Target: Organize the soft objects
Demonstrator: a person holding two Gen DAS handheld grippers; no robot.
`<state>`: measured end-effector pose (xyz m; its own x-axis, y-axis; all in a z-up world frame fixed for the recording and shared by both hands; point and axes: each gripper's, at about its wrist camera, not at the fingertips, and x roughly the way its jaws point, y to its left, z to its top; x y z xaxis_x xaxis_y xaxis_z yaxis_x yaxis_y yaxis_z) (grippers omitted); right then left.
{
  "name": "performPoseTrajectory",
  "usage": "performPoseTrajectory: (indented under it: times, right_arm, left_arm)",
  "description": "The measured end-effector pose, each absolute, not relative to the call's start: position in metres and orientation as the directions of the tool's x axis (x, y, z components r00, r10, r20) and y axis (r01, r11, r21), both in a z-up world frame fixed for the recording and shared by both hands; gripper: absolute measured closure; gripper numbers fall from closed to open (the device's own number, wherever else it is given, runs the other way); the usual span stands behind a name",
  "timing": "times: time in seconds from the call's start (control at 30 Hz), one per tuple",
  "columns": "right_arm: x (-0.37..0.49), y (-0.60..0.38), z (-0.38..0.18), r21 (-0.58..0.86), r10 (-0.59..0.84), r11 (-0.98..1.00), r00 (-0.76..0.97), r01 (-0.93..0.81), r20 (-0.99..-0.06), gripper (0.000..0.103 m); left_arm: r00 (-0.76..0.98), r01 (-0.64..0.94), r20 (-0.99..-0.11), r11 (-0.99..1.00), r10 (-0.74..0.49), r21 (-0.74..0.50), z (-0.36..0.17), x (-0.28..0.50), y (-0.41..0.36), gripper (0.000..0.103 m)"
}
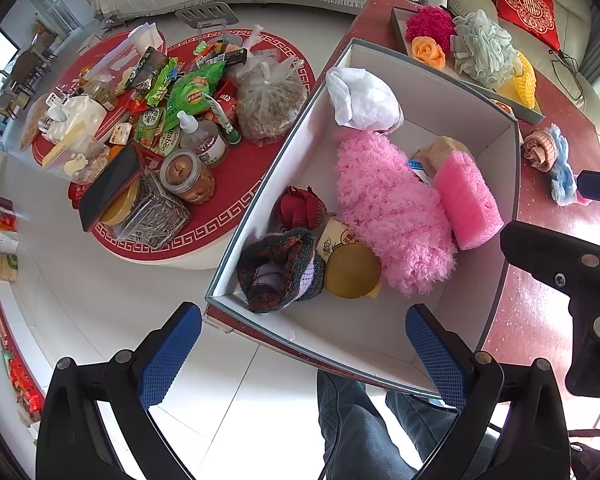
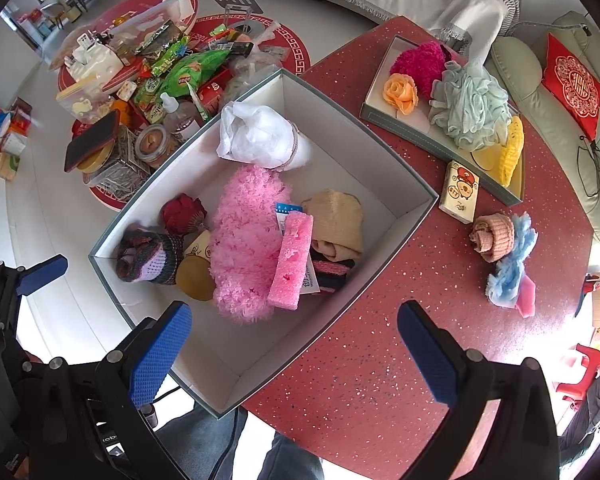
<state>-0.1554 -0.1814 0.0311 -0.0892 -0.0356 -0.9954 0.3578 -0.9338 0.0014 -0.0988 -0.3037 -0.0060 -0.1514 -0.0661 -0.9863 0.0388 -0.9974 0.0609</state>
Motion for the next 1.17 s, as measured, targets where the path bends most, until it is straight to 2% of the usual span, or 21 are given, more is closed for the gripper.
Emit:
performPoseTrajectory:
  times: [1.07,1.17]
  right_arm:
    - [-0.1515,-0.1884,0.0349,-0.001,-0.036,-0.934,-0.094,0.358,-0.995,0.0]
    - [-0.1514,-0.1886,0.0348,-0.001,-0.035,-0.933,-0.095,0.359,-0.995,0.0]
  left_arm:
    - [-0.141,0.048,-0.988,-0.997,-0.059,0.053,-0.0075,-0.0944,-0.3103,0.0]
    - [-0.168,0.045,-0.985,-0.999,-0.028,0.021,-0.0036,-0.0938,-0.3116,0.0]
